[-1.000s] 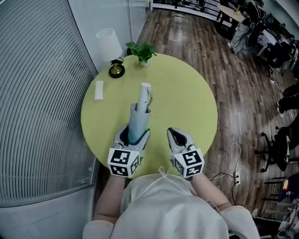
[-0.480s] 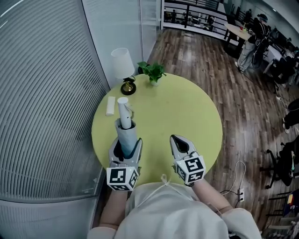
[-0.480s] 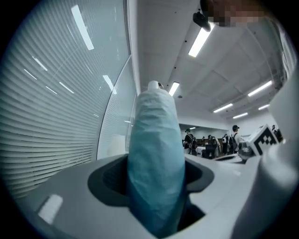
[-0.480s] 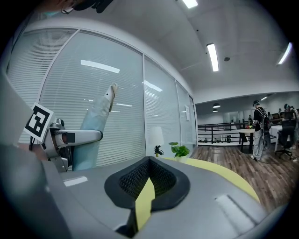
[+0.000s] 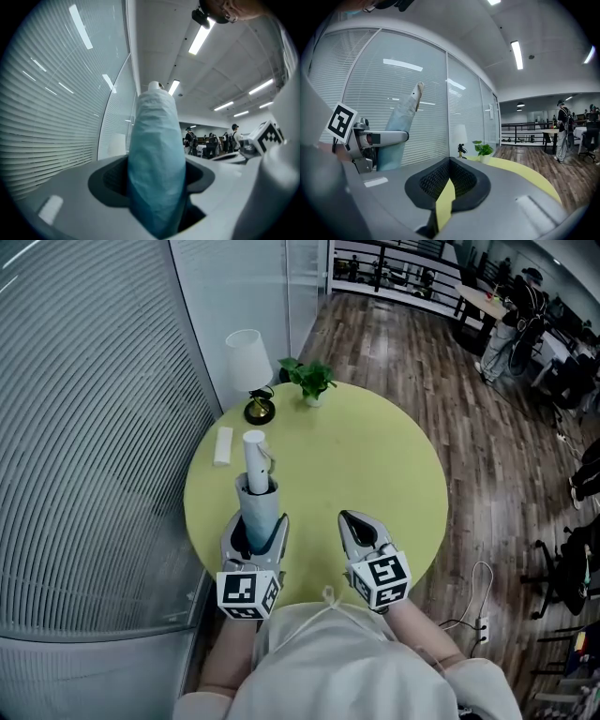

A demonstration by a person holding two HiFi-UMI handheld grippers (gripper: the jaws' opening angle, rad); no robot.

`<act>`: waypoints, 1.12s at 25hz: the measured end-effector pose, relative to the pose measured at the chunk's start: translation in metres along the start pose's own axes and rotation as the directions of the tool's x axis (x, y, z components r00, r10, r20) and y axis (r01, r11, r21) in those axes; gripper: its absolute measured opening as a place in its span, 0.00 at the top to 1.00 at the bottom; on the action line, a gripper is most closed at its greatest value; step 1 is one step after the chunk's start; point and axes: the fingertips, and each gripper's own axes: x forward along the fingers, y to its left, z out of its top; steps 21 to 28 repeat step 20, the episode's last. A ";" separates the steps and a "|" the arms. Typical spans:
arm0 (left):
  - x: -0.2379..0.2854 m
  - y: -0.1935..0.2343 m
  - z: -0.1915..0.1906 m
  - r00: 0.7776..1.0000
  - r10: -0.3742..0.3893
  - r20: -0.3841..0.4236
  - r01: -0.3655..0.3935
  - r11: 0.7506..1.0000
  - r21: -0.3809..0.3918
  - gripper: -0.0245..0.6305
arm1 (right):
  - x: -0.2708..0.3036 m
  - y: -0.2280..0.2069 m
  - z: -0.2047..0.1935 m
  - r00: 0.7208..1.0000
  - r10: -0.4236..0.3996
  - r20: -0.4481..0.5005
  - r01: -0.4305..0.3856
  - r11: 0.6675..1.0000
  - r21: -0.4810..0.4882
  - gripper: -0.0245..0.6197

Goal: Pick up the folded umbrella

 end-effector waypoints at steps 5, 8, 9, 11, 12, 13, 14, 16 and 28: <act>0.001 0.000 -0.009 1.000 -0.012 -0.019 0.012 1.000 -0.003 0.50 | 0.002 0.003 -0.004 1.000 -0.001 -0.009 0.001 1.000 0.008 0.96; 0.002 0.002 -0.013 0.999 -0.017 -0.029 0.017 1.000 -0.007 0.50 | 0.004 0.005 -0.008 1.000 -0.004 -0.012 0.004 1.000 0.021 0.96; 0.002 0.001 -0.014 0.999 -0.017 -0.034 0.017 1.000 -0.007 0.50 | 0.004 0.006 -0.009 1.000 -0.003 -0.014 0.004 1.000 0.021 0.96; 0.001 -0.001 -0.016 0.999 -0.019 -0.042 0.019 1.000 -0.006 0.50 | 0.002 0.006 -0.010 1.000 -0.002 -0.019 0.002 1.000 0.017 0.96; 0.000 -0.002 -0.017 0.999 -0.020 -0.047 0.020 1.000 -0.005 0.50 | 0.000 0.006 -0.010 1.000 -0.002 -0.020 0.002 1.000 0.015 0.96; 0.000 -0.003 -0.019 0.998 -0.022 -0.052 0.021 1.000 -0.004 0.50 | -0.001 0.006 -0.011 1.000 -0.003 -0.020 0.004 1.000 0.015 0.96; -0.001 -0.003 -0.020 0.998 -0.023 -0.058 0.023 1.000 -0.004 0.50 | -0.002 0.006 -0.011 1.000 -0.005 -0.019 0.005 1.000 0.019 0.96; -0.002 -0.005 -0.023 0.997 -0.027 -0.066 0.027 1.000 -0.006 0.50 | -0.004 0.005 -0.011 1.000 -0.005 -0.016 0.006 1.000 0.029 0.96; -0.004 -0.009 -0.026 0.997 -0.035 -0.070 0.034 0.999 -0.004 0.50 | -0.004 0.004 -0.015 1.000 -0.007 -0.023 0.007 0.999 0.034 0.96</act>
